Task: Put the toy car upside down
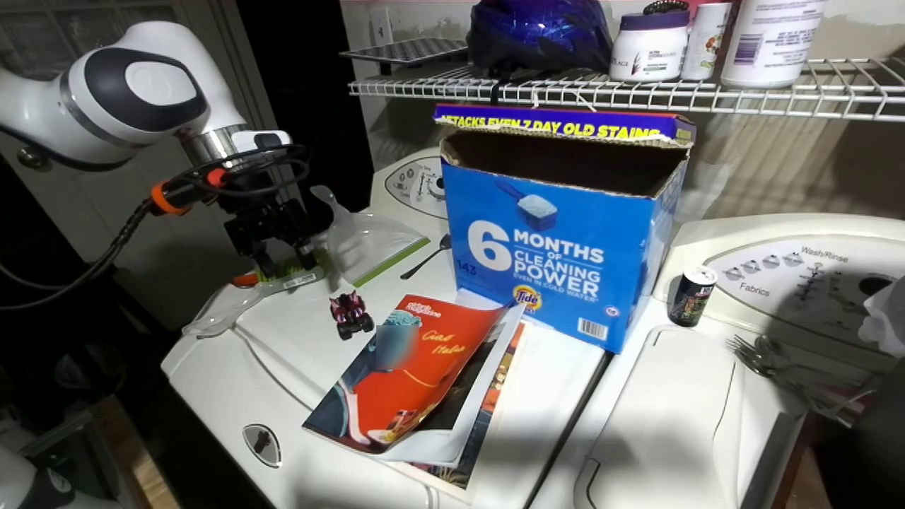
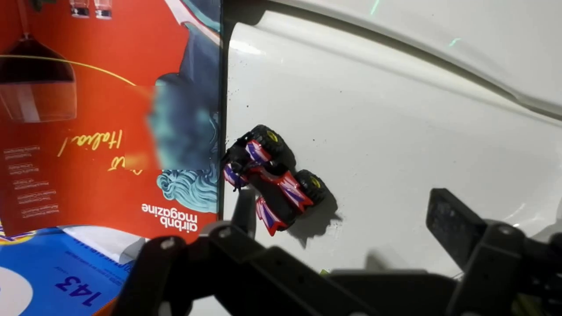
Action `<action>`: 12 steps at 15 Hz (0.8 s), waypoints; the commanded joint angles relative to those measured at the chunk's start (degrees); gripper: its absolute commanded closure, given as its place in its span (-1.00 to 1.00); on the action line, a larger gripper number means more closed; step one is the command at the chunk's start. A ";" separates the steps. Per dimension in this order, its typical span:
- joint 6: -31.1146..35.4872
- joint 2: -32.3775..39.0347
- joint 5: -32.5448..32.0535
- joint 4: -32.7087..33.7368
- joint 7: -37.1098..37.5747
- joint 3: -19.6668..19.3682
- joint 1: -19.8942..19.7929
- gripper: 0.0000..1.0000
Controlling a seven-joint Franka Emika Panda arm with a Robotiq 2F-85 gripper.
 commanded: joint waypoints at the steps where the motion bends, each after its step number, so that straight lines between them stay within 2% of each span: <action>1: 2.06 2.72 1.68 0.41 -9.51 -2.47 1.94 -1.00; 2: 3.28 4.01 -0.50 0.71 -11.21 -2.57 1.44 -1.00; 6: 8.07 7.83 -0.26 1.76 -22.92 -4.98 1.57 -1.00; 12: 10.91 14.44 -0.89 4.56 -31.14 -6.66 0.84 -1.00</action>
